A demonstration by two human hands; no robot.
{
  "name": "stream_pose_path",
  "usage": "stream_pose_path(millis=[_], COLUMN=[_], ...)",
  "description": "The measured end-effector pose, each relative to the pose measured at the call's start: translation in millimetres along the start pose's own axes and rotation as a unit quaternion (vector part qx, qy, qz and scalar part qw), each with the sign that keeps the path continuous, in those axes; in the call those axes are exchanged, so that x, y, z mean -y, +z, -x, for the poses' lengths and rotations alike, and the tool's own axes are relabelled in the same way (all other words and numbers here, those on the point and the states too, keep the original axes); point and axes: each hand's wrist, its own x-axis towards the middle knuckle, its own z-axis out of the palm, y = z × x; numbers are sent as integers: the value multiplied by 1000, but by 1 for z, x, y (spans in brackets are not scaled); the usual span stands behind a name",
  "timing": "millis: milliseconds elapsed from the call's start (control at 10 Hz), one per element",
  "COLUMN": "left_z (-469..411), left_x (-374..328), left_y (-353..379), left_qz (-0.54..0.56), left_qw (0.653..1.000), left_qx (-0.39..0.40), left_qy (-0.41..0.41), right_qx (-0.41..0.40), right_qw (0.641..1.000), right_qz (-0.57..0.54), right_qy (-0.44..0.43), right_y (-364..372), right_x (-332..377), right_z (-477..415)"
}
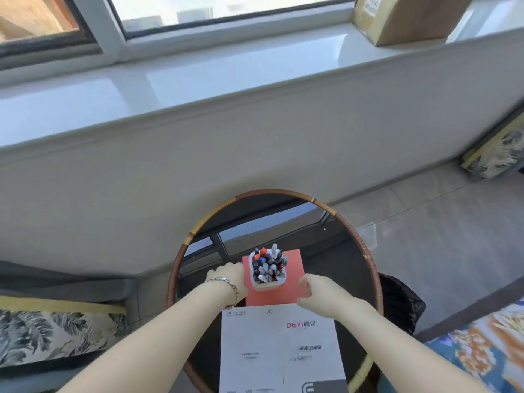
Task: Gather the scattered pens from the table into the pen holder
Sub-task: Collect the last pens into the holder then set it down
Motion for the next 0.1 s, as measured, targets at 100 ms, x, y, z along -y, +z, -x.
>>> stream_pose_path(millis=[100], left_z=[31], left_x=[-4], left_y=[-35], left_qz=[-22], left_qw=[999], left_qx=[7], left_qy=[36], right_qx=[8], right_qw=[1000], right_qz=[28], right_qy=[-4], right_y=[-20], right_x=[13], right_z=[20])
